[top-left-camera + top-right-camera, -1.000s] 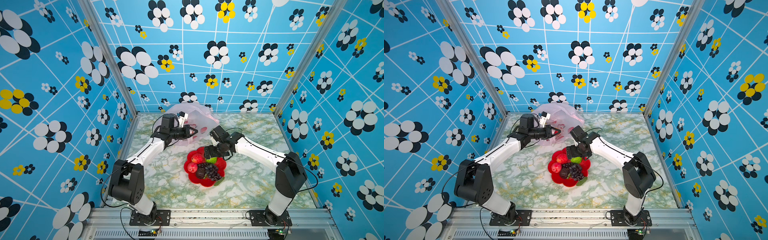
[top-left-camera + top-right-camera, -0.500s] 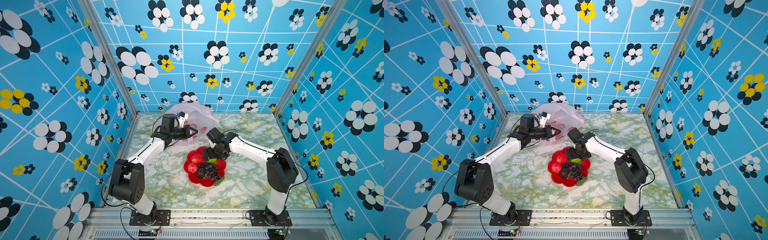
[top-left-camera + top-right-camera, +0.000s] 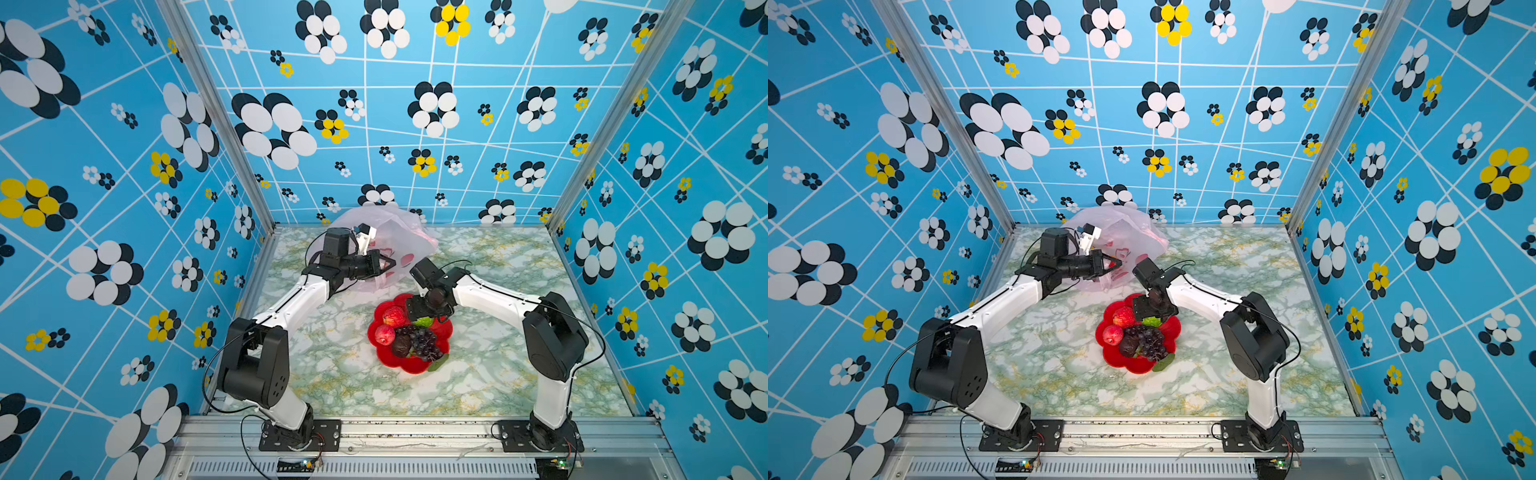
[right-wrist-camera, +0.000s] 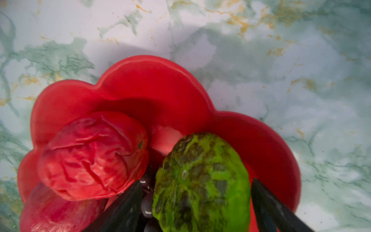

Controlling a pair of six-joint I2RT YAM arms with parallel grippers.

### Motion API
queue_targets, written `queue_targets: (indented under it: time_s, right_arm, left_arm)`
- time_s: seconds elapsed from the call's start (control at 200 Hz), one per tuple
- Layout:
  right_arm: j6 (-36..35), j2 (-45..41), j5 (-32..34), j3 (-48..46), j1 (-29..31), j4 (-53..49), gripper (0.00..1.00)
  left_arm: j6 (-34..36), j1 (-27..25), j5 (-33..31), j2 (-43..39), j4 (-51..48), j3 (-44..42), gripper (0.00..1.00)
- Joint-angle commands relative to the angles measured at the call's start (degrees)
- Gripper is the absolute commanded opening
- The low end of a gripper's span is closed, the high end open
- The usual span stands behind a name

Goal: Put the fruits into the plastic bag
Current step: 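Lower the right gripper onto the green custard apple and grasp it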

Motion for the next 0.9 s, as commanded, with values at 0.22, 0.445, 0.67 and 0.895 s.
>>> queue_targets:
  time_s: [0.22,0.445,0.67,0.895]
  right_arm:
    - [1.6,3.4,0.7,-1.7,0.4,3.3,0.85]
    - [2.1,3.4,1.1,-2.8,0.3,4.4,0.75]
    - [2.3,0.2,2.6,-3.8,0.4,5.7,0.61]
    - [2.8,-4.4,2.8,-4.7,0.4,7.1,0.59]
  left_arm:
    - [-0.5,-0.1,0.3,1.0,0.4,-0.4,0.00]
    - [-0.5,-0.1,0.4,1.2,0.4,-0.3,0.00]
    - [-0.6,-0.1,0.3,1.2,0.4,-0.3,0.00]
    - [-0.6,0.0,0.3,1.3,0.4,-0.4,0.00]
